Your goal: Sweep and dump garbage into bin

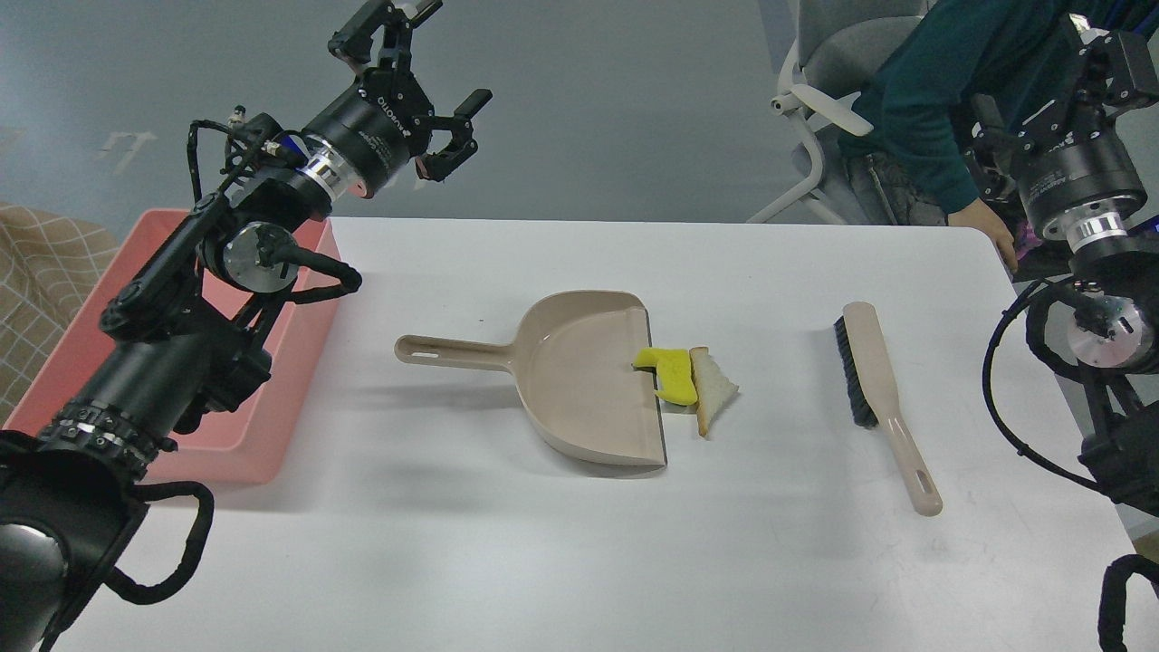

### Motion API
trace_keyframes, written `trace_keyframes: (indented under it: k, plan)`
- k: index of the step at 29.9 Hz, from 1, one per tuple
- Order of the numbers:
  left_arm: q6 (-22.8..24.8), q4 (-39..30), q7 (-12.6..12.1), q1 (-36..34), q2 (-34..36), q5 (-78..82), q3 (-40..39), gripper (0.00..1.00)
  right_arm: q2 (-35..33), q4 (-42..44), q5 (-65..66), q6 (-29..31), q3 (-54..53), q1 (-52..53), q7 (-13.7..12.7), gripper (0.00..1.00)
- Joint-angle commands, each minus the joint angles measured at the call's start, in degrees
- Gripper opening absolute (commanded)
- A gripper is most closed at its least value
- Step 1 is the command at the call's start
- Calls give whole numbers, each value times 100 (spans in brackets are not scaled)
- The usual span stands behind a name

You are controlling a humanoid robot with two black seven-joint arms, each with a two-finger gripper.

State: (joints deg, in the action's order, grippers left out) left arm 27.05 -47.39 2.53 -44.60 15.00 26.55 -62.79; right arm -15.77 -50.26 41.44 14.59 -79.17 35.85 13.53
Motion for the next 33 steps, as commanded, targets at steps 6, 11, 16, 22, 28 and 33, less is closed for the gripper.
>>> trace_keyframes:
  k: [6, 11, 16, 22, 28, 33]
  plan:
    - [-77, 45, 116, -14, -138, -45, -6, 98, 30, -19, -22, 9, -2, 1, 1, 100]
    - [-112, 45, 134, -5, -120, -98, -14, 98, 12, -19, -22, -26, -11, 45, 1, 100]
    - [-419, 71, 134, -31, -85, -107, 12, 98, 4, -1, -22, -97, -19, 71, 1, 100]
    - [-438, 72, 90, -22, -24, -98, 12, 98, -23, -28, -22, -70, -28, 97, -8, 100]
    - [-464, 80, 81, -22, -32, -107, -58, 98, -31, 43, -22, -88, 7, 97, -43, 100]
    - [-473, 308, 125, -127, 108, -89, -50, 98, -31, 51, -22, -88, 7, 97, -43, 100]
